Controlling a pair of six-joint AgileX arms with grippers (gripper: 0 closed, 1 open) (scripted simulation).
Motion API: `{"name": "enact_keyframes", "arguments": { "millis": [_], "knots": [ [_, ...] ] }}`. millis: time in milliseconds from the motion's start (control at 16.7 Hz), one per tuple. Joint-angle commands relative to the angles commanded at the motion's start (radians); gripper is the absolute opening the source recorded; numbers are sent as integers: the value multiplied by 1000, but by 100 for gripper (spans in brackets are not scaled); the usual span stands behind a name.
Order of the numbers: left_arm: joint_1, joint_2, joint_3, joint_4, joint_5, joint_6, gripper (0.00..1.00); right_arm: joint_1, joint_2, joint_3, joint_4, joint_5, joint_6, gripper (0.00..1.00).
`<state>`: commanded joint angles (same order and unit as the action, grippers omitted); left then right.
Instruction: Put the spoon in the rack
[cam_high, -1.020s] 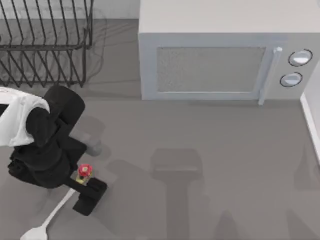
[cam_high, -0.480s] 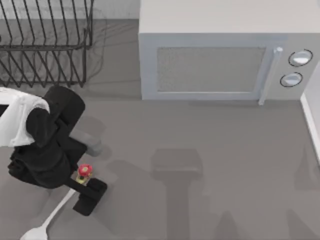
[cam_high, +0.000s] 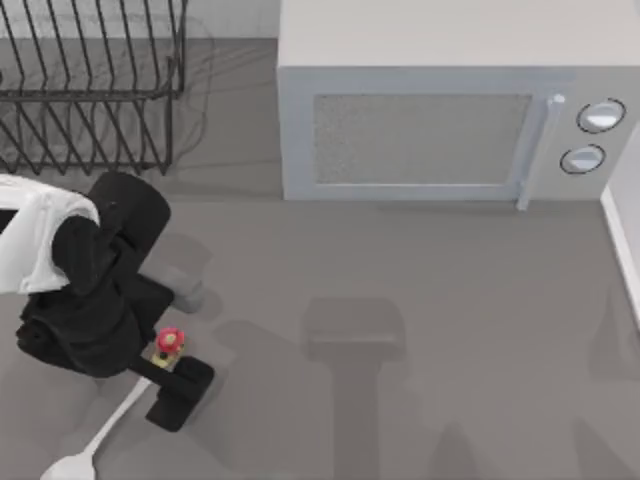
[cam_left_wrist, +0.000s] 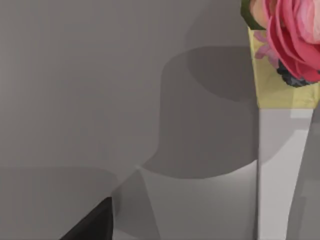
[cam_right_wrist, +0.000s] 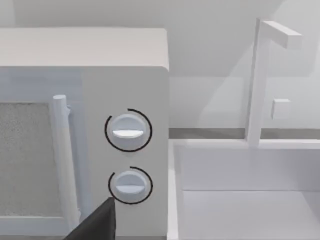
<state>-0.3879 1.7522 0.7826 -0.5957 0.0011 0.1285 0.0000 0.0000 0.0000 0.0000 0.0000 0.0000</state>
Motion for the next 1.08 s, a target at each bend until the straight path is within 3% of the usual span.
{"name": "enact_keyframes", "arguments": {
  "millis": [240, 540, 1080],
  "knots": [
    [0, 0, 0, 0, 0, 0, 0, 0, 0, 0, 0, 0, 0, 100],
    [-2, -75, 98, -132, 4, -3, 0, 0, 0, 0, 0, 0, 0, 100],
    [-10, -181, 558, -747, 4, -12, 0, 0, 0, 0, 0, 0, 0, 100]
  ]
}}
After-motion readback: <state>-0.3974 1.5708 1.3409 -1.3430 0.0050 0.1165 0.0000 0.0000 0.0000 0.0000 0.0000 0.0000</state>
